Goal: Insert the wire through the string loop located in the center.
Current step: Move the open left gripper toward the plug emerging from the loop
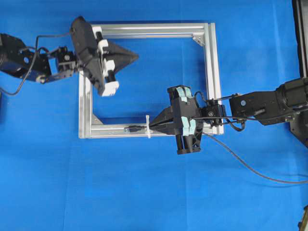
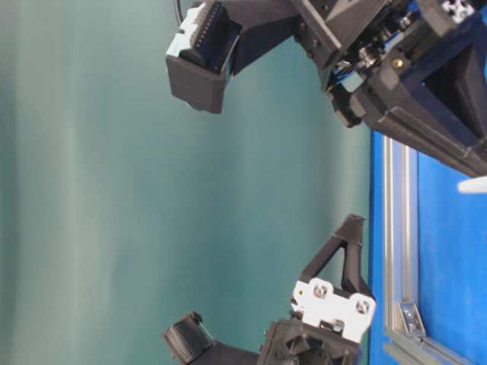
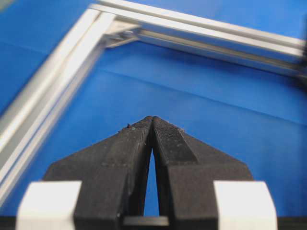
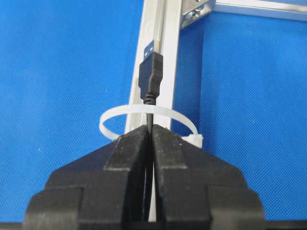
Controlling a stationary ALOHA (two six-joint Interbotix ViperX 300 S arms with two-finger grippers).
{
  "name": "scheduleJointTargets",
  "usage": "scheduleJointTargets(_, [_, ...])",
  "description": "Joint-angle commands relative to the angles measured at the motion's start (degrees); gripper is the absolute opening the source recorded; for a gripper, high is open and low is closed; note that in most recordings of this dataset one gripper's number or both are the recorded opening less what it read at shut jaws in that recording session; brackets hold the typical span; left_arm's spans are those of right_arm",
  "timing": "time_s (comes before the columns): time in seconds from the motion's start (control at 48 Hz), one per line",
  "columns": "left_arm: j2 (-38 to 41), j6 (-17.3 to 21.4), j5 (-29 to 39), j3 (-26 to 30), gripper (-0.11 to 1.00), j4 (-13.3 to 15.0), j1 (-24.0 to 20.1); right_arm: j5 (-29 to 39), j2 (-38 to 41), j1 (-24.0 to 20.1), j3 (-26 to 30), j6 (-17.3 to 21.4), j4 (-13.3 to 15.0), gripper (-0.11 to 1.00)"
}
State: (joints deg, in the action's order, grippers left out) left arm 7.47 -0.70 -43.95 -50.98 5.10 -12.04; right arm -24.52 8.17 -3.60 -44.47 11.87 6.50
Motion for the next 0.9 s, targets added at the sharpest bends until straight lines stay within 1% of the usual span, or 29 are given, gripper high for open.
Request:
scheduleJointTargets(0.0, [-2.2, -0.53, -0.26, -0.35, 0.0, -0.18, 2.72, -0.62, -0.88, 0.18, 0.97, -0.09, -0.09, -0.02])
scheduleJointTargets(0.291, [-2.99, -0.79, -0.26, -1.49, 0.0, -0.18, 13.18, -0.62, -0.79, 0.09, 0.97, -0.18, 0.0, -0.02])
scheduleJointTargets(0.437, [-2.99, -0.97, -0.26, -1.49, 0.0, -0.18, 17.31, -0.62, -0.88, 0.18, 0.97, -0.09, 0.0, -0.02])
scheduleJointTargets(0.624, [-2.99, -2.29, -0.26, -1.49, 0.0, -0.18, 19.42, -0.62, -0.88, 0.18, 0.97, -0.18, 0.0, -0.02])
scheduleJointTargets(0.874, [-3.08, -2.9, -0.18, -1.76, 0.0, -0.18, 19.69, -0.62, -0.79, 0.18, 0.97, -0.18, 0.09, -0.02])
